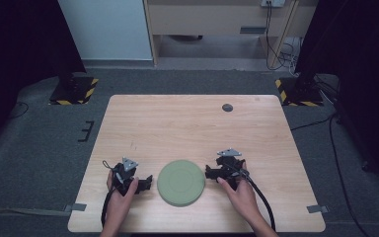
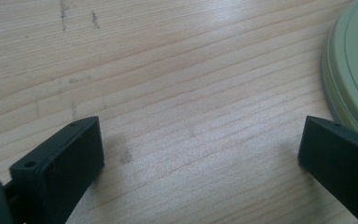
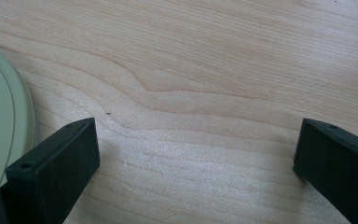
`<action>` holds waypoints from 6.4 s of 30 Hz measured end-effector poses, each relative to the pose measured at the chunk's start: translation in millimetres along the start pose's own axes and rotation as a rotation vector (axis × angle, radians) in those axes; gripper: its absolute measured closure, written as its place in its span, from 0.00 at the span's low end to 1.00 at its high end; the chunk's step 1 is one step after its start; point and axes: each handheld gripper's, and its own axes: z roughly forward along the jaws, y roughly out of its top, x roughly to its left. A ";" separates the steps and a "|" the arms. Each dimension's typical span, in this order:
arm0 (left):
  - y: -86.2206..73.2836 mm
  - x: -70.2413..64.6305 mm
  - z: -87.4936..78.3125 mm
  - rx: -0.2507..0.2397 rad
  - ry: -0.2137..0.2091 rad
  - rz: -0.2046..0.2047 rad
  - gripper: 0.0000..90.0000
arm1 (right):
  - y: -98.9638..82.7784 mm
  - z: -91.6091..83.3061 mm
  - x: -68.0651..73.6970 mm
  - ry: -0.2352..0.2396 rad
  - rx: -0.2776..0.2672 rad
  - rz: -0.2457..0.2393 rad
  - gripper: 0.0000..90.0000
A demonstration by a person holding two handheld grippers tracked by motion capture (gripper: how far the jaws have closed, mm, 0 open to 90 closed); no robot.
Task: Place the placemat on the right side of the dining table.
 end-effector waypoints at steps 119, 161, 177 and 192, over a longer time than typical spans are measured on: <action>9.0 -40.5 -6.0 -0.035 -0.104 0.126 0.02 | -20.2 -43.4 40.4 0.172 -0.027 -0.318 0.06; 14.3 -52.5 2.0 -0.036 -0.108 0.126 0.01 | -12.4 -34.2 43.4 0.191 -0.012 -0.275 0.07; 14.0 -54.6 0.8 -0.037 -0.123 0.120 0.03 | -12.6 -35.3 45.4 0.207 -0.005 -0.271 0.12; 13.9 -58.9 2.3 -0.033 -0.122 0.130 0.03 | -11.8 -35.5 45.9 0.197 -0.003 -0.283 0.11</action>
